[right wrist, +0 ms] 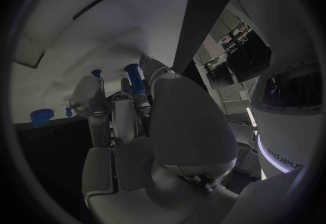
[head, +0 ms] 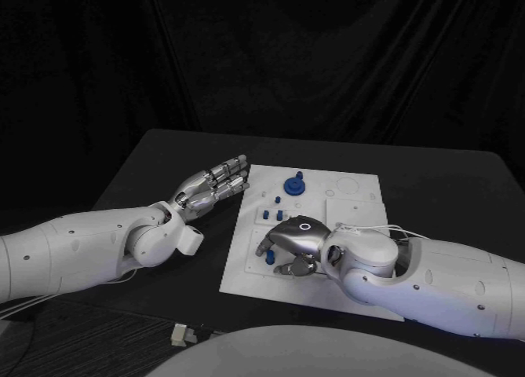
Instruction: Assemble the parts on the task board
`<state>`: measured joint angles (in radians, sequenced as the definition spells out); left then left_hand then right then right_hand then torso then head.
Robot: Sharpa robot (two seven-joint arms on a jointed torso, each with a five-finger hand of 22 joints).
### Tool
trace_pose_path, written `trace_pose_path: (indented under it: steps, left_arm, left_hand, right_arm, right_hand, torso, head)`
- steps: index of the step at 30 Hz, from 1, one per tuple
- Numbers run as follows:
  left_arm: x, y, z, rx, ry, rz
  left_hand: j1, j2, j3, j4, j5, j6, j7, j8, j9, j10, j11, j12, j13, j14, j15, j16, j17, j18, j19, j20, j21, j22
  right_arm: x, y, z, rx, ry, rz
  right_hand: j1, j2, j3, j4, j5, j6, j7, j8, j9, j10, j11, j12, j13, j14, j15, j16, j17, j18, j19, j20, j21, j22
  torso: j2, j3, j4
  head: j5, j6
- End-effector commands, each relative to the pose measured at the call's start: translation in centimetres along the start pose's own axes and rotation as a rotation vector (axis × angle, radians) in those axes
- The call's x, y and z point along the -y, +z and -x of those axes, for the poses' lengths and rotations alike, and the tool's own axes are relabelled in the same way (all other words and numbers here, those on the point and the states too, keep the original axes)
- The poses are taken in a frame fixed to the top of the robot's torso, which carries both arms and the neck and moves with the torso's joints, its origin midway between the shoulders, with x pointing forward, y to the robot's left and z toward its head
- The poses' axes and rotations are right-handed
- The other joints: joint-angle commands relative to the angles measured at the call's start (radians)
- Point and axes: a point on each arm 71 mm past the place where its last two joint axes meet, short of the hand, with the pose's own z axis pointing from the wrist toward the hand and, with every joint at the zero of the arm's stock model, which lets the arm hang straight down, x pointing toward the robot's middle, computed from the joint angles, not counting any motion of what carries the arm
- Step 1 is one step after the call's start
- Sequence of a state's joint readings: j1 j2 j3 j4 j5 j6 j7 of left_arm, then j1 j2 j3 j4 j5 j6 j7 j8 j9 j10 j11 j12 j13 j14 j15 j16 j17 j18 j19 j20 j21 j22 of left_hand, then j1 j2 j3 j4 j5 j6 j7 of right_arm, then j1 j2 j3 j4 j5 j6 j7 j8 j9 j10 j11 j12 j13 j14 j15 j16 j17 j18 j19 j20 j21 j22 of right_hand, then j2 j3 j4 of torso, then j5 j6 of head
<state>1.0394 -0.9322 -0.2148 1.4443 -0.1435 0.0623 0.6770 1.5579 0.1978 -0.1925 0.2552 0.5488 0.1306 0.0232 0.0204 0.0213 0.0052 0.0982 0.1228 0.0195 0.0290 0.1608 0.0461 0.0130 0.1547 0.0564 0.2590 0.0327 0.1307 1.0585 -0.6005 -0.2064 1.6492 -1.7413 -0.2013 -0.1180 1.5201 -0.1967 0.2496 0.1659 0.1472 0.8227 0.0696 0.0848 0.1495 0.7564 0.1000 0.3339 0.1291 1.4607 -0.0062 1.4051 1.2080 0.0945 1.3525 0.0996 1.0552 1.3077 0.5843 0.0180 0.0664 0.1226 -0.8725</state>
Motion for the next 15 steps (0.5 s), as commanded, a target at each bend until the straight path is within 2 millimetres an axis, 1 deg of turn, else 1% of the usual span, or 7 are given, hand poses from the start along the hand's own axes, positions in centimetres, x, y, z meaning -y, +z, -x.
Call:
trace_pose_path:
  steps: [1,3,5,7,10,12,15]
  left_arm:
    - [0.0,0.0,-0.1,-0.004,-0.011,-0.014]
    - [0.0,0.0,-0.1,-0.004,-0.011,-0.014]
    - [0.0,0.0,-0.1,-0.005,-0.012,-0.014]
    - [0.0,0.1,-0.2,-0.005,-0.012,-0.015]
    - [0.0,0.1,-0.2,-0.005,-0.012,-0.015]
    - [0.0,0.1,-0.2,-0.006,-0.012,-0.016]
    - [0.0,0.1,-0.3,-0.006,-0.013,-0.017]
  left_hand:
    - [0.012,-0.002,0.005,-0.004,0.006,-0.002,0.005,0.007,0.001,0.002,0.007,0.004,0.001,-0.002,0.006,0.004,0.001,0.017,0.0,0.005,0.005,0.0]
    - [0.012,-0.002,0.005,-0.004,0.006,-0.002,0.005,0.007,0.001,0.002,0.007,0.003,0.001,-0.002,0.006,0.004,0.001,0.017,0.0,0.005,0.005,-0.001]
    - [0.012,-0.002,0.005,-0.004,0.006,-0.002,0.005,0.007,0.001,0.002,0.007,0.004,0.001,-0.002,0.006,0.005,0.001,0.017,0.0,0.005,0.005,-0.001]
    - [0.013,-0.002,0.005,-0.005,0.007,-0.002,0.005,0.007,0.001,0.002,0.007,0.004,0.001,-0.002,0.006,0.004,0.001,0.016,0.0,0.005,0.005,-0.001]
    - [0.013,-0.002,0.005,-0.005,0.007,-0.002,0.005,0.007,0.001,0.002,0.007,0.004,0.001,-0.002,0.006,0.004,0.001,0.016,0.0,0.005,0.005,-0.001]
    - [0.013,-0.002,0.005,-0.005,0.007,-0.002,0.005,0.007,0.001,0.002,0.007,0.004,0.001,-0.002,0.006,0.004,0.001,0.016,0.0,0.005,0.005,-0.001]
    - [0.013,-0.002,0.005,-0.005,0.007,-0.002,0.005,0.007,0.001,0.002,0.007,0.004,0.001,-0.002,0.006,0.004,0.001,0.016,0.0,0.005,0.005,-0.001]
  right_arm:
    - [0.0,-0.5,0.1,0.013,0.0,-0.023]
    - [0.0,-0.8,0.6,0.042,0.003,-0.024]
    - [0.0,-1.2,1.0,0.07,0.004,-0.021]
    - [0.0,-1.7,2.0,0.117,0.001,-0.013]
    - [0.1,-2.6,4.0,0.208,-0.013,0.009]
    - [0.2,-3.6,5.7,0.281,-0.024,0.026]
    - [0.6,-5.2,8.4,0.374,-0.037,0.035]
  right_hand:
    - [0.005,0.001,-0.045,0.026,-0.031,-0.023,-0.005,-0.005,-0.007,-0.036,0.001,0.025,0.007,-0.018,0.001,-0.014,-0.021,0.014,-0.016,0.003,-0.027,0.116]
    - [0.009,-0.006,-0.069,0.052,-0.05,-0.045,-0.004,-0.01,-0.014,-0.065,0.005,0.038,0.01,-0.035,0.005,-0.031,-0.056,0.019,-0.032,0.005,-0.059,0.109]
    - [0.027,-0.019,-0.092,0.094,-0.062,-0.079,-0.013,-0.013,-0.025,-0.101,0.008,0.059,0.013,-0.046,0.01,-0.036,-0.072,0.022,-0.042,0.008,-0.079,0.106]
    - [0.036,-0.035,-0.108,0.125,-0.074,-0.142,-0.027,-0.02,-0.04,-0.13,0.011,0.071,0.014,-0.051,0.011,-0.036,-0.077,0.023,-0.047,0.012,-0.09,0.105]
    - [0.011,-0.05,-0.128,0.13,-0.085,-0.204,-0.036,-0.022,-0.055,-0.154,0.012,0.087,0.015,-0.051,0.013,-0.032,-0.076,0.024,-0.047,0.013,-0.093,0.105]
    - [-0.022,-0.056,-0.135,0.13,-0.093,-0.187,-0.036,-0.013,-0.055,-0.154,0.012,0.106,0.017,-0.051,0.013,-0.03,-0.076,0.024,-0.046,0.014,-0.093,0.105]
    - [-0.039,-0.049,-0.131,0.129,-0.096,-0.123,-0.029,0.007,-0.046,-0.13,0.008,0.135,0.024,-0.051,0.011,-0.029,-0.078,0.024,-0.044,0.012,-0.093,0.106]
  torso:
    - [0.0,0.0002,0.0]
    - [0.0,0.0002,0.0001]
    - [-0.001,0.0001,-0.0002]
    - [-0.001,0.0001,-0.0003]
    - [-0.001,0.0004,0.0]
    - [-0.001,0.0005,0.0002]
    - [-0.001,0.0004,0.0001]
  head:
    - [0.0,0.0]
    - [0.0,0.0]
    - [0.001,0.0]
    - [-0.002,0.0]
    - [-0.006,0.0]
    - [-0.01,0.0]
    - [-0.012,0.0]
